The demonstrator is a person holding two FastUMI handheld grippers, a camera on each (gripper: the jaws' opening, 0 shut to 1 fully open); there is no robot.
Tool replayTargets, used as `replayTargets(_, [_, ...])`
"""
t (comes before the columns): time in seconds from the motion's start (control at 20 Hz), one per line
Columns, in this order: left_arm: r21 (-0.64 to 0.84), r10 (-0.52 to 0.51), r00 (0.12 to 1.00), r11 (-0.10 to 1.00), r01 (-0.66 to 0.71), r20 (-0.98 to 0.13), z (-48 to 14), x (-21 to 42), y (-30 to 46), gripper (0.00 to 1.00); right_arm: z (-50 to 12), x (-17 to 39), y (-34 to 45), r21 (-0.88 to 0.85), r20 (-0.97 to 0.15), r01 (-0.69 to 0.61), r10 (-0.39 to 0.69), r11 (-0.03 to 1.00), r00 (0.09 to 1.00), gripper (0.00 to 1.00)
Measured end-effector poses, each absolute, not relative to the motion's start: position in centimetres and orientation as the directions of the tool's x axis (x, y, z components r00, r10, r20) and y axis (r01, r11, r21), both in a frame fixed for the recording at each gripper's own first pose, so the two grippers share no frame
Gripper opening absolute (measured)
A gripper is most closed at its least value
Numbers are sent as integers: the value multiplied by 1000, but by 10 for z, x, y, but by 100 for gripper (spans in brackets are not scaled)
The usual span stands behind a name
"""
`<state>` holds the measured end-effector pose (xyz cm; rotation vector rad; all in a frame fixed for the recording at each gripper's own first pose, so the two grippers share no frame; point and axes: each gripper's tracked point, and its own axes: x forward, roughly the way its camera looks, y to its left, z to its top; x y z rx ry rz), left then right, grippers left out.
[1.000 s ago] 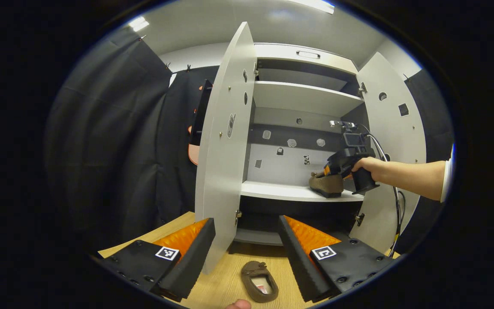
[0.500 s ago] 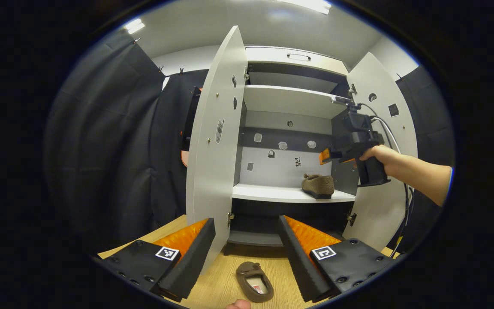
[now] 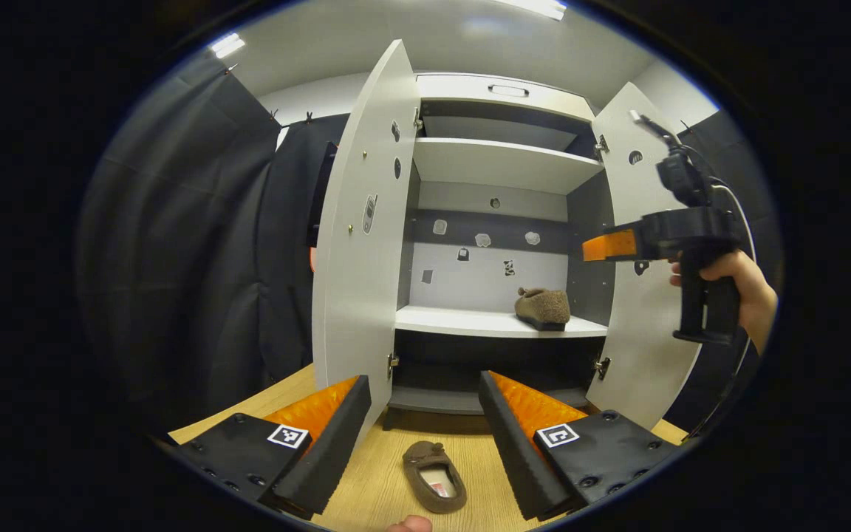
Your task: Grab one shoe with the right hand and put it into the shoe cabinet, grab the other shoe with the left hand and put it into the shoe cabinet; then close the right door with the right hand and the left door with the left hand.
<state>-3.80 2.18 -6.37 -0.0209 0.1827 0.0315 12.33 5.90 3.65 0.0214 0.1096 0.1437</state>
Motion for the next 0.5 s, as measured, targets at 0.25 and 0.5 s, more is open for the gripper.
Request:
replayTargets(0.25, [9,30,972,1000,-28,-233,-88,-47,17,97,3,63,35,57,-118,-122,128,991,985,94])
replayTargets(0.5, [17,4,935,1000,2,-354,-145,-59,9,96,-5,20,10,-7,-100,-112,110,994,989,94])
